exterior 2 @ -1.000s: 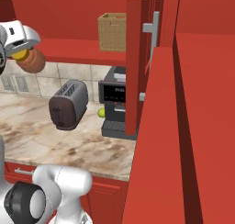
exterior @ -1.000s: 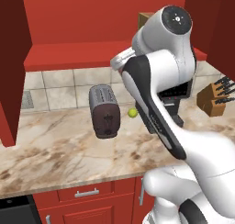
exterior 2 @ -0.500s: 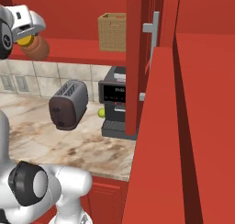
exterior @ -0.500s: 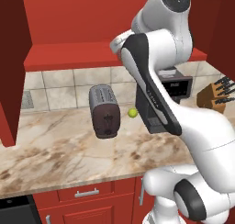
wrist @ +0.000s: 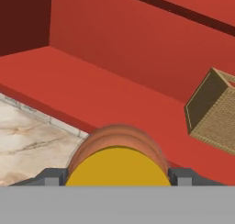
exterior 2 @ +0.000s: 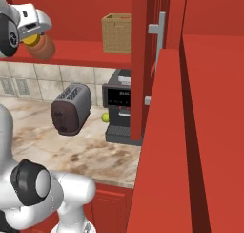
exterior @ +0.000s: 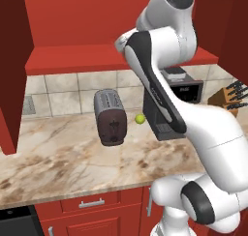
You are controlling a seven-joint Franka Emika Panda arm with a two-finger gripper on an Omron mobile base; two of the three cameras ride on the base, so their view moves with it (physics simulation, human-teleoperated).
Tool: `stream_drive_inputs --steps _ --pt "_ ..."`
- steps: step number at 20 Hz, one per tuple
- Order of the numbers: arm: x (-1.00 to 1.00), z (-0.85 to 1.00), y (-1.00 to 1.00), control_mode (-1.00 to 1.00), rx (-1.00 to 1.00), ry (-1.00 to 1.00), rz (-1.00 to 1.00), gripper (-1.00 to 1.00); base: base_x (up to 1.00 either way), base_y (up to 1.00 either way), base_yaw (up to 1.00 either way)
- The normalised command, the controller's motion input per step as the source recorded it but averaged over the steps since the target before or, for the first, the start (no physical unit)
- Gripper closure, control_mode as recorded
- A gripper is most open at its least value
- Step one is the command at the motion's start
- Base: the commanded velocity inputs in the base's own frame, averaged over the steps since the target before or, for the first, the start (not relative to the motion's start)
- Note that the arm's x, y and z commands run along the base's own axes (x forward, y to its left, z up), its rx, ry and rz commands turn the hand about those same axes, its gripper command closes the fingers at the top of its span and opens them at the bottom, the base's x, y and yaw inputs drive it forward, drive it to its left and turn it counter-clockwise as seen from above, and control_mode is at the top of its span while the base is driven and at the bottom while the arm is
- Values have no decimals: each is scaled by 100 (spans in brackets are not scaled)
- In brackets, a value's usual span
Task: Pick the honey bottle and bar from the counter and place them in the cabinets closest to them.
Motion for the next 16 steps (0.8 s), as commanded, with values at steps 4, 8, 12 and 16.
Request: stream_drive_inputs --steps 4,8,12,16 --pt "62 0 -2 -100 0 4 -5 100 0 0 0" --pt "29 1 0 -100 0 4 -3 100 0 0 0" --pt "0 0 0 -100 0 0 0 100 0 0 0" --pt "18 0 -3 -100 3 6 0 100 0 0 0"
